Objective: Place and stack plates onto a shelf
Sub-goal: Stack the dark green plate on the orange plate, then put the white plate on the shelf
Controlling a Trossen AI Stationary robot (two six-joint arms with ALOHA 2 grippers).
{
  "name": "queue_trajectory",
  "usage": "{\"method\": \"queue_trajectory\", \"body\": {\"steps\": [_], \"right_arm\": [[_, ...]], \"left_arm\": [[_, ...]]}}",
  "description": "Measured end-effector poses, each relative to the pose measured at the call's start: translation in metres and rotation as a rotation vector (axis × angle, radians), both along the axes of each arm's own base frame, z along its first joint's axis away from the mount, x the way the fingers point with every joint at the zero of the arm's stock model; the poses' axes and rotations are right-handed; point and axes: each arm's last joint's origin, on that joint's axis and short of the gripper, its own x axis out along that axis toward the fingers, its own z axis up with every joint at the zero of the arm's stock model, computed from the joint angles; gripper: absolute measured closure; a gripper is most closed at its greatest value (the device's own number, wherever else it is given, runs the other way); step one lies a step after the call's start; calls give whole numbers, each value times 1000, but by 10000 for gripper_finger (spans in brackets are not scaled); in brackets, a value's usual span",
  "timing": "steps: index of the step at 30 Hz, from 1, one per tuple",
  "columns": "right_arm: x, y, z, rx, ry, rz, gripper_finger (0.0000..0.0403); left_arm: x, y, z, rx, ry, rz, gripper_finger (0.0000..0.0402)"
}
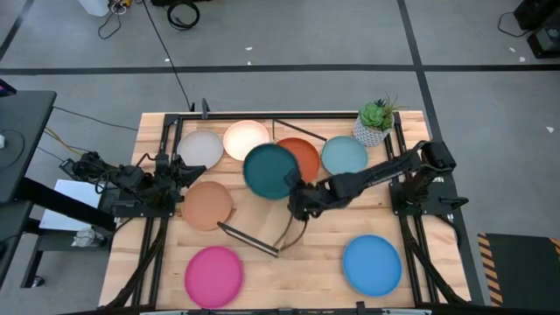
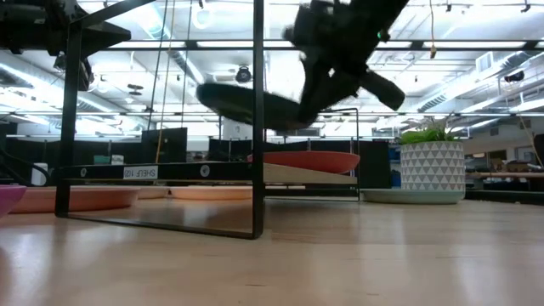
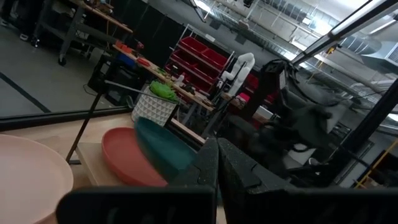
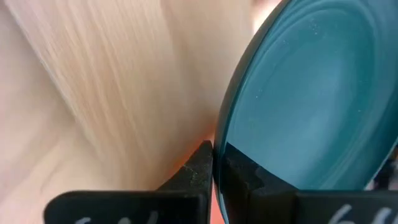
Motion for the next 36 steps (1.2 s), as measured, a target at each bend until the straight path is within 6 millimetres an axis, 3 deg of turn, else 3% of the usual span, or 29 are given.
{"method": "queue_trajectory", "body": {"steps": [7,13,22,31,36], "right_arm": [[-6,-35,-7,63,72,-210,375],[-8,-52,-9,131,89,-279,368],[-10,-53,-8,179,98,-289,331],[-24,-47,22,219,7,-293,288],[-21,-58,28,231,-61,-326,282]], "left_arm": [[0,0,0,0,0,0,395],[0,0,0,1,2,0,395],[0,1,-6,-3,56,65,387],[4,0,-11,17,117,100,364],[14,3,-17,9,185,164,367]]}}
